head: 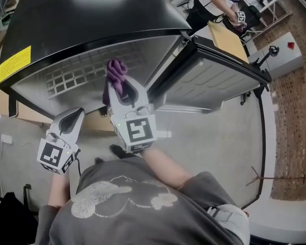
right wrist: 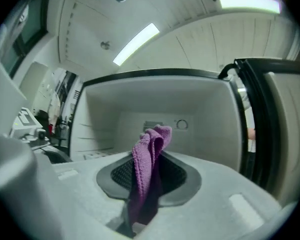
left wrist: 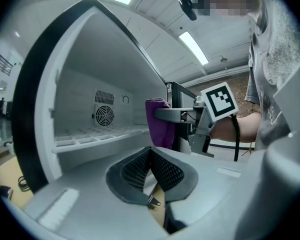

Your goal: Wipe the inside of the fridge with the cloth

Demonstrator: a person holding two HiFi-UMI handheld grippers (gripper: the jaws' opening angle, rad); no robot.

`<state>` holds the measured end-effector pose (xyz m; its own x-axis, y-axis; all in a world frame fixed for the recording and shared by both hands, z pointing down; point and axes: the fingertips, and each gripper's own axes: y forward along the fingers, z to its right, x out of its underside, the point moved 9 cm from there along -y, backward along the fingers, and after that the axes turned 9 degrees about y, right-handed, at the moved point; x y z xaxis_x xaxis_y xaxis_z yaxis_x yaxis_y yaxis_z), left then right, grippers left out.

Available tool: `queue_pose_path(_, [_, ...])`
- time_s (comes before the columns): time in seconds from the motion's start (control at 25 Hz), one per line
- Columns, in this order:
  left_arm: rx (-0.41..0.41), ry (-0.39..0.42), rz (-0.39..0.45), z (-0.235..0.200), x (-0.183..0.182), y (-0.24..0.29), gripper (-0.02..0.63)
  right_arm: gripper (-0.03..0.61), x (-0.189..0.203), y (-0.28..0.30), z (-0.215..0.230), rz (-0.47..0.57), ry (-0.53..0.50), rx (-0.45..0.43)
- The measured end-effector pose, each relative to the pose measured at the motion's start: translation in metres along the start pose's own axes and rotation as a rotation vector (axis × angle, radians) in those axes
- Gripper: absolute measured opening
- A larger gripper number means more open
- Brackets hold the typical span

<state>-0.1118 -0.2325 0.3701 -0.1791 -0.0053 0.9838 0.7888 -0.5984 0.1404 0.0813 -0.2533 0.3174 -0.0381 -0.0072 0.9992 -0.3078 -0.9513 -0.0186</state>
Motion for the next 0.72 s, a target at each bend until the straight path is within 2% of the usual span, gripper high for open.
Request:
queue_pose_path(0.12, [-0.050,-0.009,-0.024,-0.003,0.014,-0.008,0.018,0.084,0.021,-0.002,-0.031,-0.006,-0.021,-0.181])
queue_pose_path(0.28, [-0.183,0.049,-0.026,-0.004,0.017,-0.026,0.018,0.084,0.070,-0.001,-0.057,-0.132,-0.060,-0.343])
queue_pose_path(0.4, [-0.256,0.044,-0.051,-0.005,0.030,-0.042,0.018,0.084,0.105,0.014,-0.064,-0.214,-0.059,-0.403])
queue_pose_path(0.56, [-0.335,0.024,-0.068,-0.008,0.047,-0.061,0.018,0.084,0.126,0.049,-0.074,-0.266,-0.059,-0.440])
queue_pose_path(0.72, [-0.424,0.002,-0.078,-0.012,0.046,-0.077,0.018,0.084,0.135,0.087,-0.095,-0.245,-0.173,-0.470])
